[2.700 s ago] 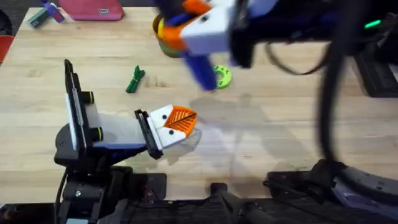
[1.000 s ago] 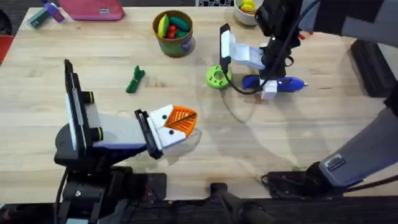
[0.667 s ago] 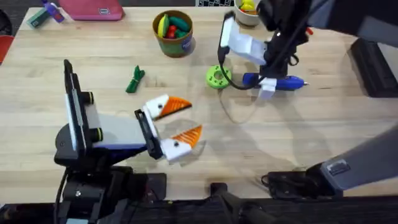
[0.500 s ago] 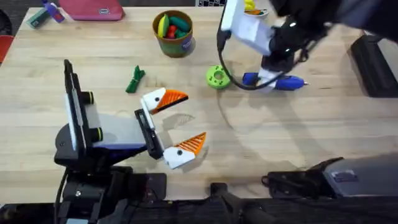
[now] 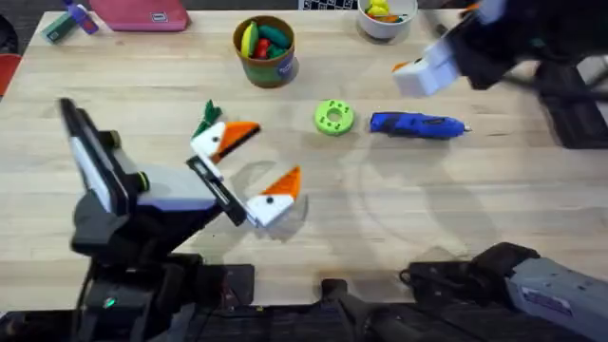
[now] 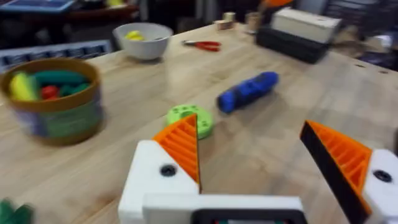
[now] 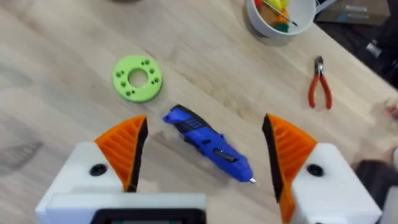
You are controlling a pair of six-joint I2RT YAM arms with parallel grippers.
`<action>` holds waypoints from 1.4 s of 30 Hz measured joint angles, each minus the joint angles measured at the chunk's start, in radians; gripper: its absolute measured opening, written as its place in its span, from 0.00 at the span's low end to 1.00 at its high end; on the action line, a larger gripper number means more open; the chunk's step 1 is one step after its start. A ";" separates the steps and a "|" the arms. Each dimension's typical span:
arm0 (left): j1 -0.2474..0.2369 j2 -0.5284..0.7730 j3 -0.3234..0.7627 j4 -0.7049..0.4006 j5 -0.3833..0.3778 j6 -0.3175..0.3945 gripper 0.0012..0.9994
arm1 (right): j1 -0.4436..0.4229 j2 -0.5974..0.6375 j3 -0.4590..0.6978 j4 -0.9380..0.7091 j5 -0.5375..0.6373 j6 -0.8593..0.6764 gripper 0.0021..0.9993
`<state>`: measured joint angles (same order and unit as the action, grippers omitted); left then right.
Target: Pick up the gripper from the table and insert it into the empty holder that is missing its gripper. Then pick up a screw, insert it into the mounting hole, and use the screwdriver to tighten it. Finally, clean up the table by picking up the vegetable and placing it into the bucket.
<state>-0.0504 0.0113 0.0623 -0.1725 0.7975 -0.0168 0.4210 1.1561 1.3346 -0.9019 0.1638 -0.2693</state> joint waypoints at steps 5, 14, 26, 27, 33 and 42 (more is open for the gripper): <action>0.002 0.060 0.238 -0.301 -0.206 0.064 1.00 | 0.000 -0.128 0.000 -0.064 0.000 0.197 0.99; 0.002 0.438 0.731 -0.753 -0.484 0.118 1.00 | 0.000 -0.332 -0.074 -0.140 0.000 0.387 0.99; 0.020 0.862 1.067 -0.923 -0.671 0.165 0.99 | 0.000 -0.428 -0.382 -0.101 -0.004 0.427 0.99; 0.030 0.904 1.090 -0.943 -0.684 0.174 0.99 | 0.000 -0.428 -0.382 -0.098 -0.004 0.427 0.99; 0.115 1.263 1.205 -0.987 -0.743 0.235 0.99 | 0.000 -0.429 -0.382 -0.094 -0.004 0.427 0.99; 0.169 1.634 1.217 -0.871 -0.781 0.377 0.99 | 0.000 -0.429 -0.382 -0.094 -0.004 0.430 0.99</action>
<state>0.1189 1.6451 1.2789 -1.0437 0.0168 0.3600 0.4210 0.7273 0.9527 -0.9958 0.1600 0.1608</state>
